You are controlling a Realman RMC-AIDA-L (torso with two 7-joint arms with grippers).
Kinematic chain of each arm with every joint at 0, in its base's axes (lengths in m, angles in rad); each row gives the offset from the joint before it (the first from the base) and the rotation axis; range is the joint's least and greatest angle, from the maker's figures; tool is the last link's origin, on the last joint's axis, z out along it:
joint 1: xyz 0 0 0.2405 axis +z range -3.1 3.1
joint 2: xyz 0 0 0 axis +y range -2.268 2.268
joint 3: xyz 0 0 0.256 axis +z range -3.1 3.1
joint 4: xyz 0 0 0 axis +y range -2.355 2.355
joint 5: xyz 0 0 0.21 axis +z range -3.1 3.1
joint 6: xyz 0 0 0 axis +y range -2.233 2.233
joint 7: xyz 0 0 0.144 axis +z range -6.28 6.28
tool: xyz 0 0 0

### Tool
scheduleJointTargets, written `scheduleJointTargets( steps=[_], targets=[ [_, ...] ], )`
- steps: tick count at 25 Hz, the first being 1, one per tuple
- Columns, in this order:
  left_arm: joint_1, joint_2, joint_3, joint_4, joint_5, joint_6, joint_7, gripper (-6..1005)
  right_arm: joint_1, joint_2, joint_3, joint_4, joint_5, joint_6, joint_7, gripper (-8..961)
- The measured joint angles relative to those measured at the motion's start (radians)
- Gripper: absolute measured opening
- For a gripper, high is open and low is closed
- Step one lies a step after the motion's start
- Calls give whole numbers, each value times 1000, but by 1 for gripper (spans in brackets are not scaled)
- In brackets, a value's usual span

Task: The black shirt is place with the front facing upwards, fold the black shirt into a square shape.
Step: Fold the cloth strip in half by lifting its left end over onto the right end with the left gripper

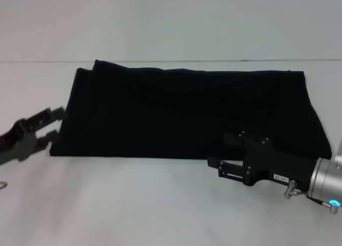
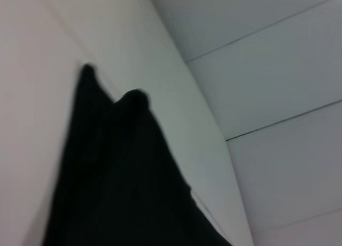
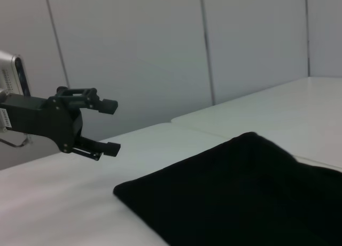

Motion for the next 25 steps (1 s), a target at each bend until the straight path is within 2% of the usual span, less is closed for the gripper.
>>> scheduleJointTargets(
  steps=[4, 8, 25],
  targets=[
    [37, -5, -4, 15, 7, 20, -57, 878, -4, 0, 6, 16, 4, -1, -37, 808],
    [44, 1, -10, 20, 37, 26, -110, 879, -8, 0, 2, 17, 4, -2, -76, 808],
    [-5, 0, -2, -39, 94, -156, -180, 878, -7, 2, -3, 58, 3, -6, -167, 808]
  ],
)
